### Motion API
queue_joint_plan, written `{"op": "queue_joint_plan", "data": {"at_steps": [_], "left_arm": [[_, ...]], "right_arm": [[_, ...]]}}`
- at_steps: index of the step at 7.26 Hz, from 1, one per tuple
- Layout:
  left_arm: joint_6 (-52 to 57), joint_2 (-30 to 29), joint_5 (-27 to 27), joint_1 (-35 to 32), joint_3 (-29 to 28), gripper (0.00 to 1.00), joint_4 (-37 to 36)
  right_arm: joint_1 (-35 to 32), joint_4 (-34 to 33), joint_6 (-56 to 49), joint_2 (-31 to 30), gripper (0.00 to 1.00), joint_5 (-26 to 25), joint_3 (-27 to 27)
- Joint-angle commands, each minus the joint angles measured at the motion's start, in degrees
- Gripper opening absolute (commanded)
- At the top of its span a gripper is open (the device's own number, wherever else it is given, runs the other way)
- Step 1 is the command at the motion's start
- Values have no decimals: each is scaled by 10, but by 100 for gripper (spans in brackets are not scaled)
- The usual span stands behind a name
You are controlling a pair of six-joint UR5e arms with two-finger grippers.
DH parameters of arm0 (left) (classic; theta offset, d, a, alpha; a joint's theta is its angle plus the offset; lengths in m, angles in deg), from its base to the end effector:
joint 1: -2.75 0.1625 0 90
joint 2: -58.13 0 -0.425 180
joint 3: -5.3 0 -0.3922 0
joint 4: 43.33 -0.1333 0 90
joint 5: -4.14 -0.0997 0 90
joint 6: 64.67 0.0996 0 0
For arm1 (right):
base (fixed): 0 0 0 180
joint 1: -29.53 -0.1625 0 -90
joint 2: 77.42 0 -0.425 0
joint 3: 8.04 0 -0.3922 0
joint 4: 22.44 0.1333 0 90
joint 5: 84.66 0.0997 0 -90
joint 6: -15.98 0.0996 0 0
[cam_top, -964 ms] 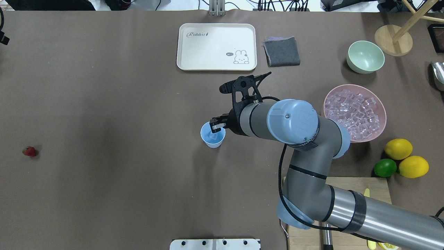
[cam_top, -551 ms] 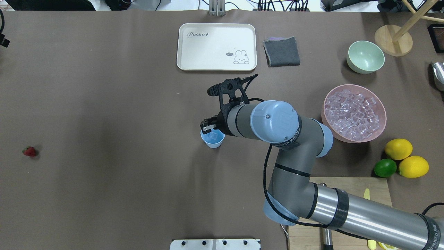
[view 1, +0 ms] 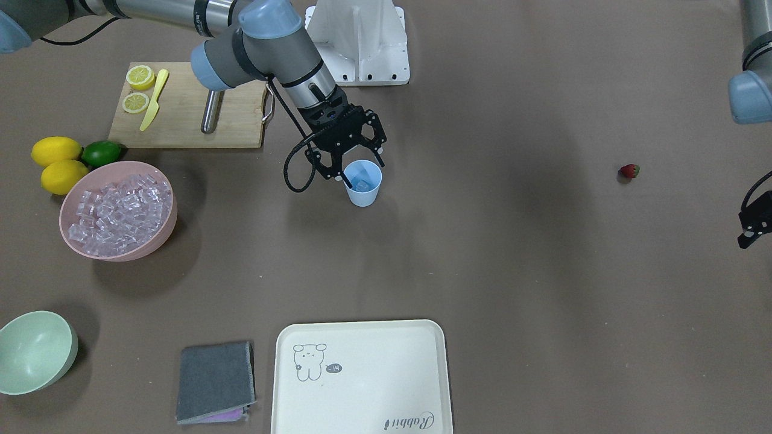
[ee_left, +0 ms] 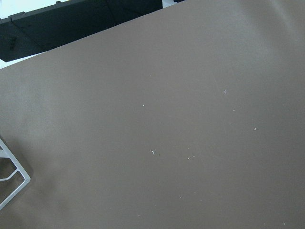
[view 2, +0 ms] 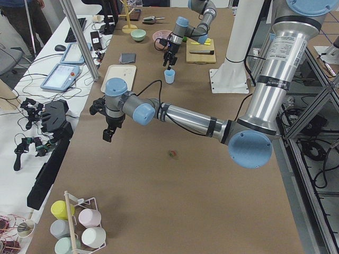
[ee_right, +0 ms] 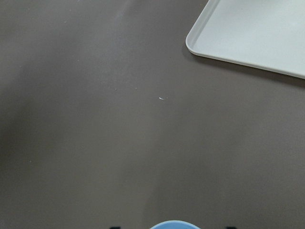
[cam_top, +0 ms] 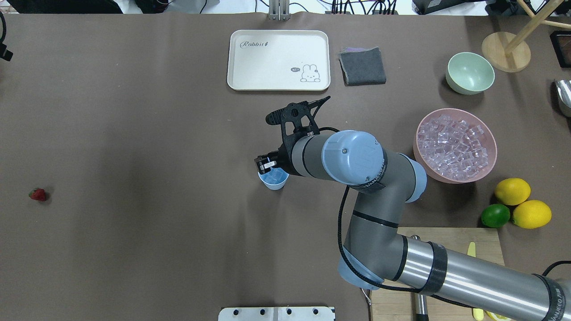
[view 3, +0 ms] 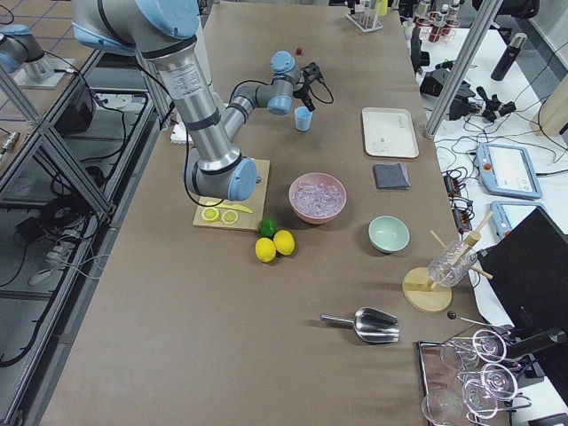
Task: Put ice and strawberries in cup
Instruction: 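Open the right gripper to release the ice into the cup, then move the right gripper back over the pink ice bowl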
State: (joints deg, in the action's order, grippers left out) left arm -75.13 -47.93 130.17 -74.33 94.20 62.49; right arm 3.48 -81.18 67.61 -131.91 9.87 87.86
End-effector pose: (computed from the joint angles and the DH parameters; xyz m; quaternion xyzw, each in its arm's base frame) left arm 0.0666 -0.6243 0.4878 0.1867 0.3431 0.1017 0.9149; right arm -0.5428 -0.4049 0.1834 0.2886 -0.5179 -0.1097 0.7978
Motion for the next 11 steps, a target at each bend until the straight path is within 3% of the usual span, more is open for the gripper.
{"op": "queue_joint_plan", "data": {"at_steps": [1, 2, 4, 7, 11], "left_arm": [[0, 0, 0, 0, 7, 98, 0], [0, 0, -1, 0, 7, 98, 0], [1, -1, -1, 1, 13, 98, 0], [1, 0, -3, 1, 25, 98, 0], [1, 21, -6, 3, 57, 98, -2]], "right_arm": [[-51, 5, -4, -16, 100, 77, 4], [-79, 5, -6, -37, 100, 113, 19], [-117, 5, -30, -89, 99, 138, 54], [-230, 4, -66, -182, 99, 271, 90], [-321, 4, -64, -326, 99, 334, 133]]}}
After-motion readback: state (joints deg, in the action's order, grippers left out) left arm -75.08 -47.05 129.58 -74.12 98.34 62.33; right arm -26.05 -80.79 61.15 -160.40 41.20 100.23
